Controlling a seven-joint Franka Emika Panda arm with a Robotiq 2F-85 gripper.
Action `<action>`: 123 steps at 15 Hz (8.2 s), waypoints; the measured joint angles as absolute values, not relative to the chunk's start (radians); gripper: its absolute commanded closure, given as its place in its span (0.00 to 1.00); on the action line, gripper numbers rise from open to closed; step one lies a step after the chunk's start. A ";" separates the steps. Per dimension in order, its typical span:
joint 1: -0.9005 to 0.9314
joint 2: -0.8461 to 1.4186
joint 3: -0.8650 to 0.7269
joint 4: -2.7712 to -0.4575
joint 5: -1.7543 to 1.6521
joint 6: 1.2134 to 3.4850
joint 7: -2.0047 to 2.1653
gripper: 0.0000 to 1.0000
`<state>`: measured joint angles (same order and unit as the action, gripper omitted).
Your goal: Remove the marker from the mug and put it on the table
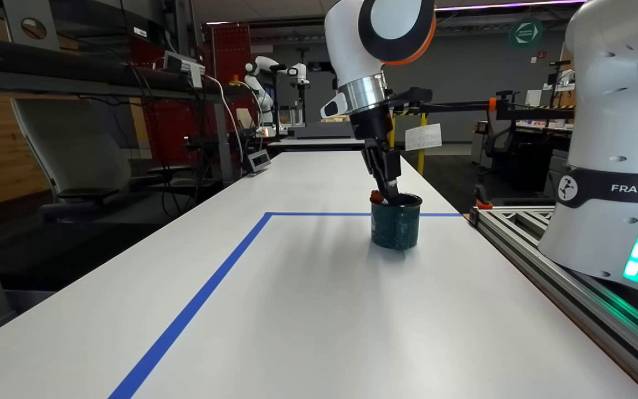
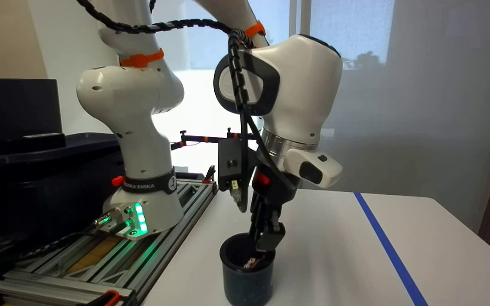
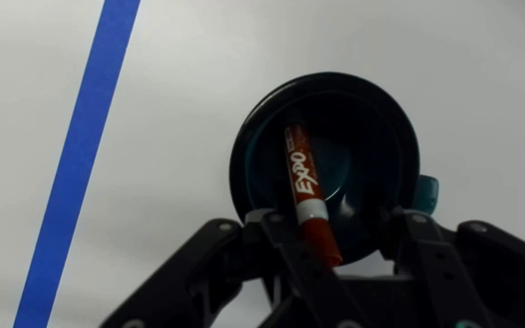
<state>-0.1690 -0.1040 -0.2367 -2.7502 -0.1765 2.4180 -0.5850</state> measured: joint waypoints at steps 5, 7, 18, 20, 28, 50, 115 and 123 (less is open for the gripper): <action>-0.171 -0.087 -0.240 -2.750 -0.168 2.446 -0.624 0.63; -0.174 -0.079 -0.242 -2.750 -0.167 2.453 -0.643 0.65; -0.190 -0.044 -0.248 -2.750 -0.163 2.504 -0.767 0.72; -0.195 -0.036 -0.249 -2.750 -0.162 2.511 -0.788 0.89; -0.206 -0.022 -0.250 -2.750 -0.134 2.527 -0.867 0.95; -0.167 -0.373 -0.141 -2.657 -0.381 2.180 -0.815 0.95; -0.180 -0.415 -0.139 -2.735 -0.171 2.241 -0.334 0.00; -0.183 -0.415 -0.136 -2.735 -0.178 2.247 -0.320 0.00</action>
